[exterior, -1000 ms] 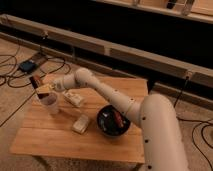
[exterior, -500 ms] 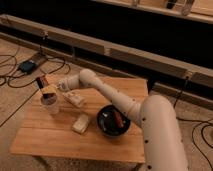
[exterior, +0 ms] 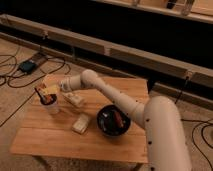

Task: Place the eraser in the ceramic cup

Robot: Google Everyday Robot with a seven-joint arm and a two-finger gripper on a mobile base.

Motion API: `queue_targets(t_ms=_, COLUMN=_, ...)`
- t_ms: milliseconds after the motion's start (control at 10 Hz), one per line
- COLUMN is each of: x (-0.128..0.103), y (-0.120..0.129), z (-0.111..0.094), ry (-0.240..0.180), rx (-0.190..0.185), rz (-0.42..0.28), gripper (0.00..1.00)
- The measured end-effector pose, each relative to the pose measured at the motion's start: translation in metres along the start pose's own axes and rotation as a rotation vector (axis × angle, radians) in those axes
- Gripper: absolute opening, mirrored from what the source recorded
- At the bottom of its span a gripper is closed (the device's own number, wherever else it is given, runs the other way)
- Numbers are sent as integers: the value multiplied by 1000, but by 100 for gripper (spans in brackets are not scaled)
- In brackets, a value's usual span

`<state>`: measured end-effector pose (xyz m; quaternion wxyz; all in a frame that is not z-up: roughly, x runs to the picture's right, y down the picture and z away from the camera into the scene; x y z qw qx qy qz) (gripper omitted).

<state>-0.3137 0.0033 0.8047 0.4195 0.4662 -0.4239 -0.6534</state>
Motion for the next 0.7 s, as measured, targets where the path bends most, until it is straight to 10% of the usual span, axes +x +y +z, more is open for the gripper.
queue_targets(t_ms=700, x=4, y=-1, z=-7, ry=14, rx=-7, rz=15, gripper=80)
